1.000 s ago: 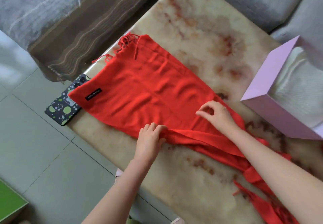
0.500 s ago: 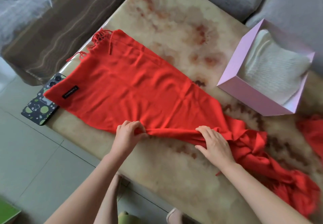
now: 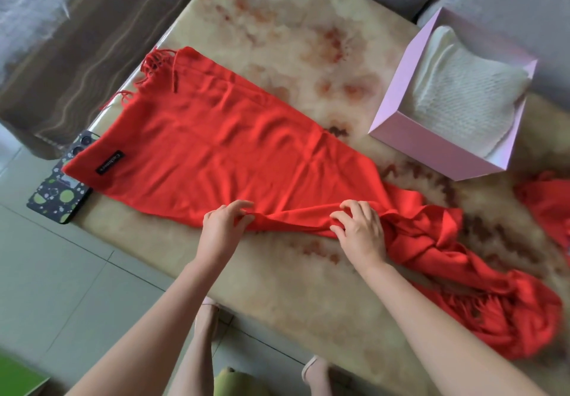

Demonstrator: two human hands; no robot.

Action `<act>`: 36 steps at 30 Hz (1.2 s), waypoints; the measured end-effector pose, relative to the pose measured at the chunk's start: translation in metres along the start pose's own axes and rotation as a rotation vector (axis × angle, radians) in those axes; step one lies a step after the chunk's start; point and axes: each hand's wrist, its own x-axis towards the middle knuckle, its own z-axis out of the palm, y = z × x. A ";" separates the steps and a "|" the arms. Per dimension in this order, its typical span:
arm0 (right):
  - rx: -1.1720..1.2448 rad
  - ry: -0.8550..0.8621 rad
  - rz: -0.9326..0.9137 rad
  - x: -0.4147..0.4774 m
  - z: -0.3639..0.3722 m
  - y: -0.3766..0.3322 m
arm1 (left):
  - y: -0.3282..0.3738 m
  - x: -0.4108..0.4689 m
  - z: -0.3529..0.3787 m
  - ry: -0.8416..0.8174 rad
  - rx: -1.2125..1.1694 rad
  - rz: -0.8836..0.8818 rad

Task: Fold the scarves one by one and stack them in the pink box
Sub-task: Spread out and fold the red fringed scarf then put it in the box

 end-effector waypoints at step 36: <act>0.219 0.023 0.258 0.011 -0.027 0.026 | -0.006 0.020 0.001 -0.033 0.466 0.374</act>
